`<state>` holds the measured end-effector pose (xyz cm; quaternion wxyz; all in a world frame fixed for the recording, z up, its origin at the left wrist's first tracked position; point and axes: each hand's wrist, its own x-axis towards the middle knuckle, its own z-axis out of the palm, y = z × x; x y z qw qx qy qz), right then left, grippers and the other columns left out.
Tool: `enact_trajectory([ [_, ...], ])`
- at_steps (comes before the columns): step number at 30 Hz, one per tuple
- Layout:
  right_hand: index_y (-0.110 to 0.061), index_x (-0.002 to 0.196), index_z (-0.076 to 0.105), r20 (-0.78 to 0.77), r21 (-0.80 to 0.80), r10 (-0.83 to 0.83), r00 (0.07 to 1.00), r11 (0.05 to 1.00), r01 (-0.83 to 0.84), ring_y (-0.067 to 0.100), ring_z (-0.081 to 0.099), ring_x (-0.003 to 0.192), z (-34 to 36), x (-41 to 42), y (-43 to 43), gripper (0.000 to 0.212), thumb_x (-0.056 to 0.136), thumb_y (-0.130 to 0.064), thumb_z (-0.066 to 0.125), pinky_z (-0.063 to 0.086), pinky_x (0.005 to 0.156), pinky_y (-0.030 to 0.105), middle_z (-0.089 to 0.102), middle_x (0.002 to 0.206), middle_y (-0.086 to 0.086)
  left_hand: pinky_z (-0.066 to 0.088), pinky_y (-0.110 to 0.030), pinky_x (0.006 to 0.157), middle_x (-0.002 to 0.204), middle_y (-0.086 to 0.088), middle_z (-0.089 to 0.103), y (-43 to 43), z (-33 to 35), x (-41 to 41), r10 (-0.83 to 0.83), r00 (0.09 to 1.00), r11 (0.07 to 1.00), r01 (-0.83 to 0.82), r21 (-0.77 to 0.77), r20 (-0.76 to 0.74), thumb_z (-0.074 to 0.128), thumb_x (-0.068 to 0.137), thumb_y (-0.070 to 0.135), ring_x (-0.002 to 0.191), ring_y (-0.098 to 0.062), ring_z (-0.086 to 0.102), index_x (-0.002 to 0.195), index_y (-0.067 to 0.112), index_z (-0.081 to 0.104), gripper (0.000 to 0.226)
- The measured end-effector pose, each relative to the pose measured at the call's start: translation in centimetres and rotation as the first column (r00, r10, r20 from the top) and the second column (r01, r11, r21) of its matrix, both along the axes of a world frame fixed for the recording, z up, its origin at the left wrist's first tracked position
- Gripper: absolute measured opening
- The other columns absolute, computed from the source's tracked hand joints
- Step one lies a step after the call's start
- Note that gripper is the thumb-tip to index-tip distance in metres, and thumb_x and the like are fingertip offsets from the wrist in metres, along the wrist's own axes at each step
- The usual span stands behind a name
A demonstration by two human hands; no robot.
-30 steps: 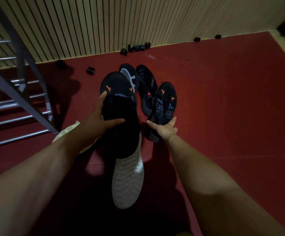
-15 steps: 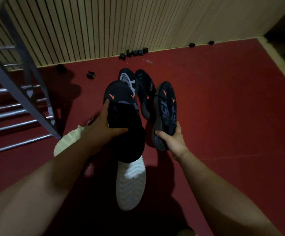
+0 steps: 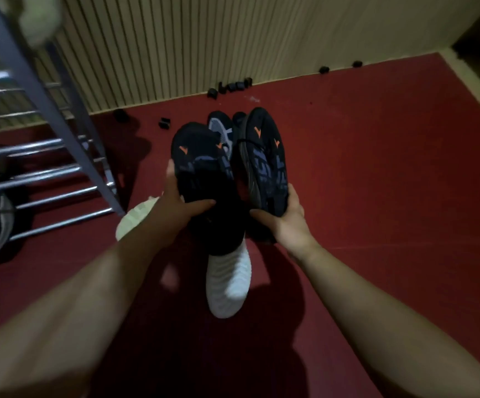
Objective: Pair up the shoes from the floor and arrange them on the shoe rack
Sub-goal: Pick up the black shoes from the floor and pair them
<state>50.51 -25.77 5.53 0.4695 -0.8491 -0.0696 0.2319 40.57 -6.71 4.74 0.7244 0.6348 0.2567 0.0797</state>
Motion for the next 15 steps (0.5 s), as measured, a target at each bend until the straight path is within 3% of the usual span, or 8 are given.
enact_trajectory([
  [3, -0.036, 0.141, 0.031, 0.004, 0.082, 0.046, 0.999, 0.996, -0.046, 0.022, 0.05, 0.117, -0.2, -0.7, 0.2, 0.097, 0.057, -0.042, 0.081, 0.046, 0.1, 0.043, 0.043, 0.131, 0.006, 0.052, -0.015, 0.079, 0.131, 0.005, 0.051, -0.8, 2.1, -1.2, -0.01, 0.999, 0.999, 0.008, 0.033, 0.037, 0.063, 0.077, -0.015, 0.11, 0.0, 0.058, 0.151, 0.027, 0.002, 0.104],
  [5, -0.037, 0.141, 0.03, 0.007, 0.105, 0.044, 0.999, 0.993, -0.044, 0.021, 0.047, 0.116, 0.4, -1.6, -0.1, 0.094, 0.062, -0.036, 0.08, 0.047, 0.098, 0.042, 0.041, 0.13, 0.004, 0.049, -0.007, 0.072, 0.127, 0.011, 0.048, -1.7, 4.2, -2.4, -0.018, 0.999, 0.998, 0.015, 0.068, 0.04, 0.056, 0.08, -0.02, 0.1, 0.01, 0.059, 0.15, 0.025, -0.001, 0.101],
  [7, -0.036, 0.14, 0.031, 0.016, 0.125, 0.039, 0.999, 0.991, -0.041, 0.023, 0.049, 0.116, 1.3, -2.8, -0.3, 0.098, 0.054, -0.045, 0.077, 0.048, 0.097, 0.045, 0.045, 0.129, 0.006, 0.048, -0.007, 0.077, 0.123, 0.016, 0.046, -2.1, 5.6, -4.2, -0.011, 1.0, 0.995, 0.009, 0.1, 0.012, 0.057, 0.081, -0.017, 0.092, 0.014, 0.059, 0.15, 0.027, -0.004, 0.102],
  [10, -0.034, 0.14, 0.031, 0.025, 0.139, 0.085, 0.996, 0.986, -0.087, 0.028, 0.051, 0.117, 2.6, -4.5, -0.2, 0.106, 0.045, -0.056, 0.071, 0.049, 0.095, 0.048, 0.048, 0.129, 0.009, 0.046, -0.015, 0.091, 0.122, 0.021, 0.046, -2.2, 7.4, -7.3, 0.007, 0.998, 0.991, 0.002, 0.133, -0.066, 0.066, 0.079, -0.008, 0.108, 0.001, 0.055, 0.149, 0.033, -0.005, 0.107],
  [15, -0.032, 0.138, 0.035, 0.078, 0.158, 0.224, 0.971, 0.959, -0.234, 0.025, 0.051, 0.116, 4.6, -7.4, 0.8, 0.099, 0.05, -0.057, 0.073, 0.049, 0.094, 0.043, 0.047, 0.13, 0.006, 0.05, -0.02, 0.089, 0.129, 0.012, 0.053, -1.1, 9.1, -12.2, 0.08, 0.995, 0.992, -0.074, 0.106, -0.059, 0.066, 0.077, -0.011, 0.107, 0.001, 0.058, 0.15, 0.037, 0.002, 0.108],
])
